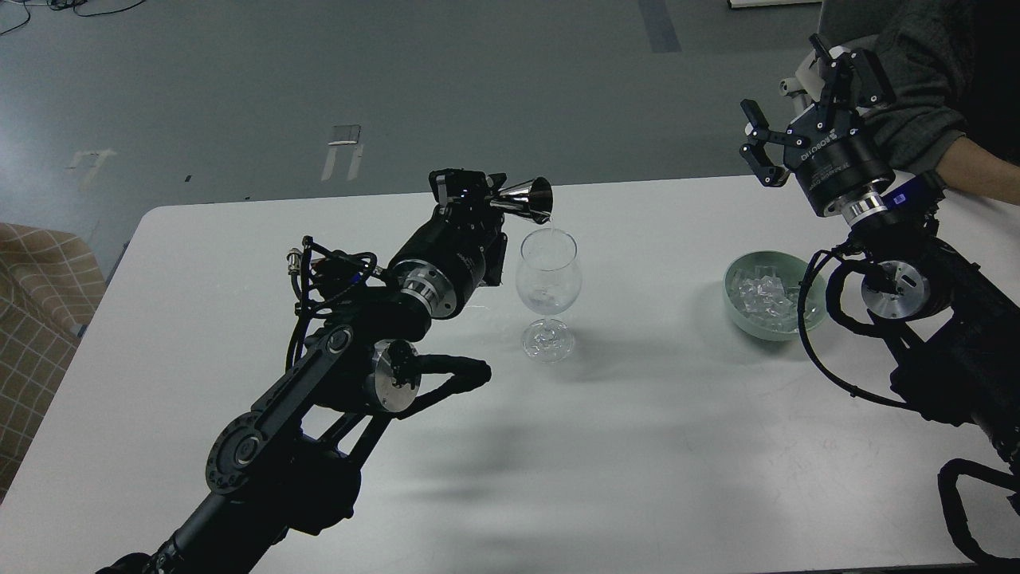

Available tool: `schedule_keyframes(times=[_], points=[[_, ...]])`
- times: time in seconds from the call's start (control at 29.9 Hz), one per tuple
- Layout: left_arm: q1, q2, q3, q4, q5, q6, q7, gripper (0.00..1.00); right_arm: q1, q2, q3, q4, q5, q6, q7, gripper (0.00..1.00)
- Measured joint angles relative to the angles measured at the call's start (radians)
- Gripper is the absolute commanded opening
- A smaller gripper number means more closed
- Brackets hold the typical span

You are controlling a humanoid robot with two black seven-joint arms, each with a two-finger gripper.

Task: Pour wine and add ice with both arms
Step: 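Tilt the jigger over the wine glass mouth to pour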

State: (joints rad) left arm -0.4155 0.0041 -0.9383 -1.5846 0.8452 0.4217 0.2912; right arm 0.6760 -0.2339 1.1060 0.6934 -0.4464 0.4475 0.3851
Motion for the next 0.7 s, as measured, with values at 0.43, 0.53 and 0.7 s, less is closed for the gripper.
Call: schedule_keyframes(times=[0.43, 0.53, 0.7], points=[[0.016, 0.024, 0.025, 0.0, 0.07, -0.017, -0.02, 0.0, -0.011, 0.001, 0.002, 0.008, 0.0, -0.001, 0.0, 1.0], [0.016, 0.027, 0.045, -0.001, 0.084, -0.017, -0.033, 0.0, -0.012, -0.002, 0.002, 0.009, 0.0, -0.001, 0.0, 1.0], [0.016, 0.028, 0.053, -0.001, 0.129, -0.017, -0.038, 0.0, -0.017, -0.002, 0.002, 0.01, 0.0, -0.001, 0.0, 1.0]])
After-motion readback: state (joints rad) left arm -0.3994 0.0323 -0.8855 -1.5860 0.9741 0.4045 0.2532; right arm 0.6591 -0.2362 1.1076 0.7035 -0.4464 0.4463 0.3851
